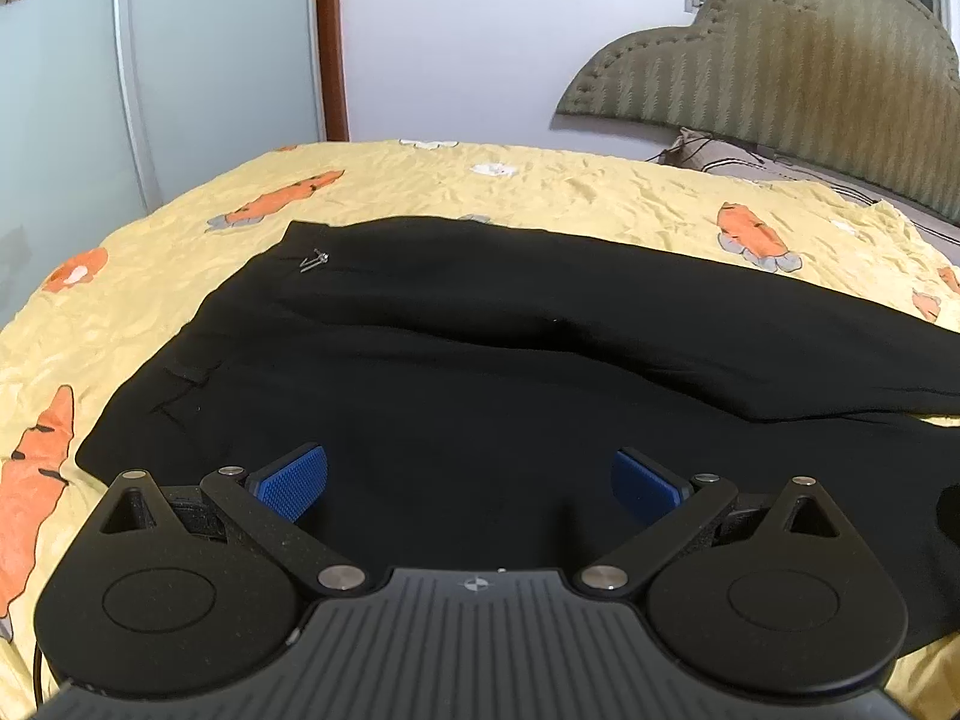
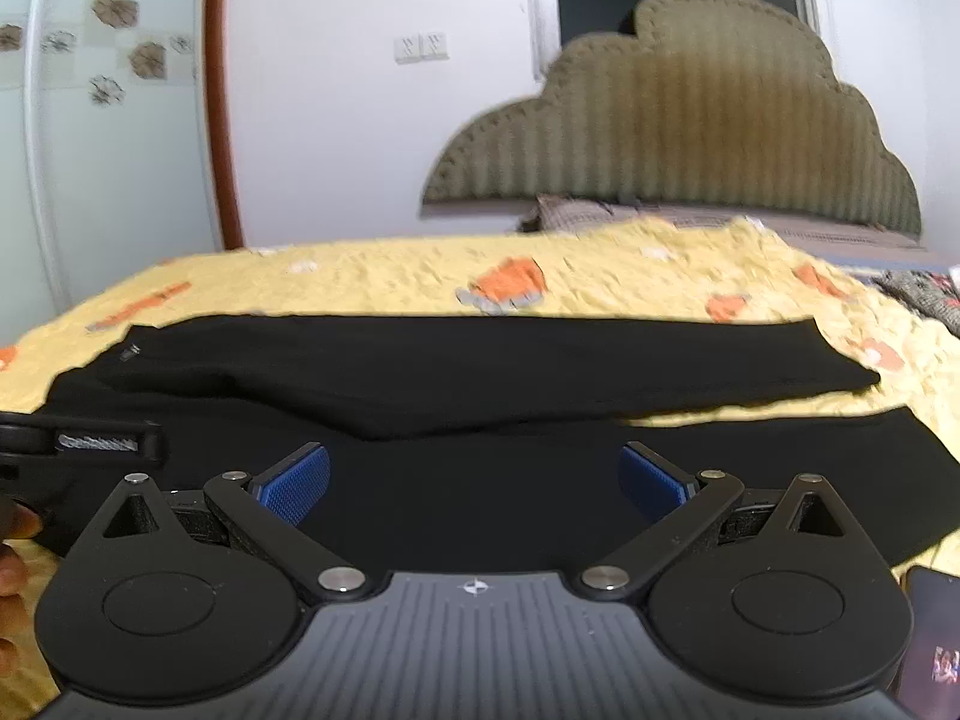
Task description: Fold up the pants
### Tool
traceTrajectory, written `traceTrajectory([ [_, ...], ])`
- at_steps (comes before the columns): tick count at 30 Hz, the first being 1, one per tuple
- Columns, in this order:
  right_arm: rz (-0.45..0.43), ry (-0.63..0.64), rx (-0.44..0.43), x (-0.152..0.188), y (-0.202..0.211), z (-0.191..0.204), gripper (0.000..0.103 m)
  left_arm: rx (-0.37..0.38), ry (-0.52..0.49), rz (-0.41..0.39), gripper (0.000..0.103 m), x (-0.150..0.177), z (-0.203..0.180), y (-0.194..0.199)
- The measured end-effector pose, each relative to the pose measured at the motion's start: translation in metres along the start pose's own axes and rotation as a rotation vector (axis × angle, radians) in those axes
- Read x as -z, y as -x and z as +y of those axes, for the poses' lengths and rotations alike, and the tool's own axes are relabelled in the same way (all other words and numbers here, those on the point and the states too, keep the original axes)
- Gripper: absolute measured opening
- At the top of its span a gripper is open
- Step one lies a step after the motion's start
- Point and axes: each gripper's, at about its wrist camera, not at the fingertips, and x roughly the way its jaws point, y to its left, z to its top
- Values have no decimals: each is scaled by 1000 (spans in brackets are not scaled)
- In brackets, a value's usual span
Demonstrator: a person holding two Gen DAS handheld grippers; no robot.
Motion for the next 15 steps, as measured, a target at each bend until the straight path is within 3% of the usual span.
traceTrajectory([
  [4, -11, -43, -13, 0, 7, -5, 103, 4, 5, -5, 103, 1, 2, 1],
  [8, -168, -71, -1, -7, 25, -11, 103, 2, -17, -17, 103, 1, -2, 2],
  [9, -168, -60, 2, -6, 22, -12, 103, 1, -21, -24, 103, 0, -2, 3],
  [12, -6, -11, -28, -2, -3, -11, 103, 7, -23, -38, 103, 0, -4, 5],
  [15, 14, 13, -79, 1, -4, -6, 103, 15, -38, -57, 103, -1, -6, 6],
])
